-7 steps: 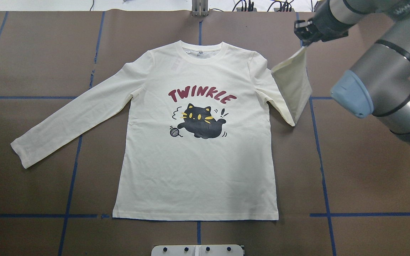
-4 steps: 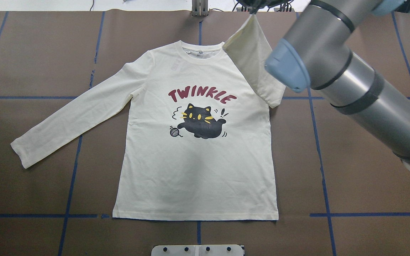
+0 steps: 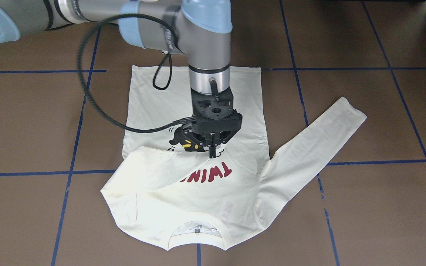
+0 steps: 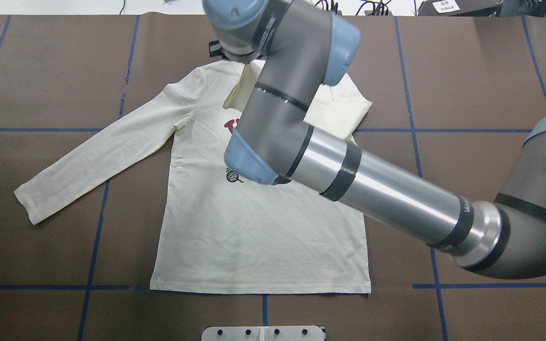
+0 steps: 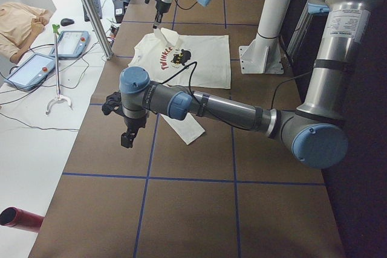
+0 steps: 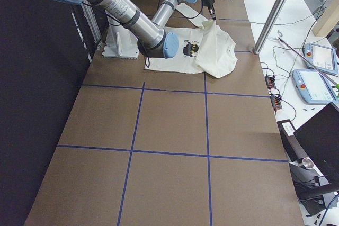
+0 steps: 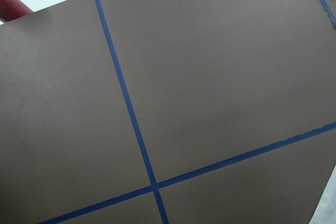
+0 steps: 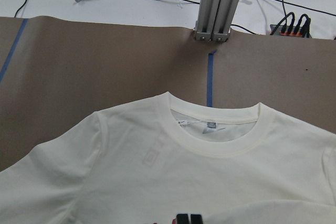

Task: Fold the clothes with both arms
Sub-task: 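Carry the sleeve across the shirt body with the right gripper and release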

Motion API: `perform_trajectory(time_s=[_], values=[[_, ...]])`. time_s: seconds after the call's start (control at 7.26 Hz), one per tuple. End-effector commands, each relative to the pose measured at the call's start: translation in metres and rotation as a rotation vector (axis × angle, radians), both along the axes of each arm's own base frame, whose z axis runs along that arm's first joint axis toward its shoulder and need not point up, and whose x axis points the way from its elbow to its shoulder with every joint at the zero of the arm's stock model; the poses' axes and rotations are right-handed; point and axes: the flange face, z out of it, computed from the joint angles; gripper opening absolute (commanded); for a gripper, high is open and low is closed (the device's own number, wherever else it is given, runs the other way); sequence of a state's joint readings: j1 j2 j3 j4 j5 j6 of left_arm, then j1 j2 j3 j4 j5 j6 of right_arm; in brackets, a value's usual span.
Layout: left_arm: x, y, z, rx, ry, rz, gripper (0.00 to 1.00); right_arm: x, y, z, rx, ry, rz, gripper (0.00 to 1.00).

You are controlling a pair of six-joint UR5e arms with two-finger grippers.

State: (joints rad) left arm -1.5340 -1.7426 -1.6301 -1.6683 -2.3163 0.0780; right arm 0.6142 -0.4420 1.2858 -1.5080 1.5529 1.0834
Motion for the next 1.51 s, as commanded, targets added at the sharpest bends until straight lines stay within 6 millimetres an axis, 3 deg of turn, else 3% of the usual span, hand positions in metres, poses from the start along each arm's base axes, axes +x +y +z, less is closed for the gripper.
perform_trajectory(time_s=[0.0,0.28,0.41,0.55,0.69,0.96,1.1,1.24,1.38], values=[[0.000,0.001,0.003,-0.006,0.000,0.000,1.00,-0.094,0.013,-0.006,-0.017,-0.065,0.101,0.00],[0.000,0.002,0.005,-0.009,0.000,0.000,1.00,-0.112,0.016,-0.020,-0.043,-0.121,0.131,0.00],[0.000,0.002,0.005,-0.009,0.000,0.000,1.00,-0.118,0.015,-0.037,-0.081,-0.146,0.164,0.17],[0.000,0.002,0.006,-0.010,-0.001,0.001,1.00,-0.123,0.015,-0.042,-0.100,-0.154,0.184,0.90],[0.000,0.002,0.005,-0.007,-0.001,0.001,1.00,-0.122,0.015,-0.047,-0.099,-0.158,0.186,1.00],[0.001,0.002,-0.004,0.011,0.000,0.003,1.00,-0.113,0.010,-0.068,-0.138,-0.182,0.169,1.00],[0.002,-0.001,-0.018,0.097,0.002,0.006,1.00,-0.089,-0.011,-0.070,-0.213,-0.164,0.141,1.00],[0.011,-0.007,-0.037,0.311,0.007,0.018,1.00,-0.060,-0.030,-0.071,-0.281,-0.143,0.112,1.00],[0.017,-0.016,-0.028,0.457,0.021,0.027,1.00,-0.019,-0.050,-0.070,-0.302,-0.110,0.070,1.00]])
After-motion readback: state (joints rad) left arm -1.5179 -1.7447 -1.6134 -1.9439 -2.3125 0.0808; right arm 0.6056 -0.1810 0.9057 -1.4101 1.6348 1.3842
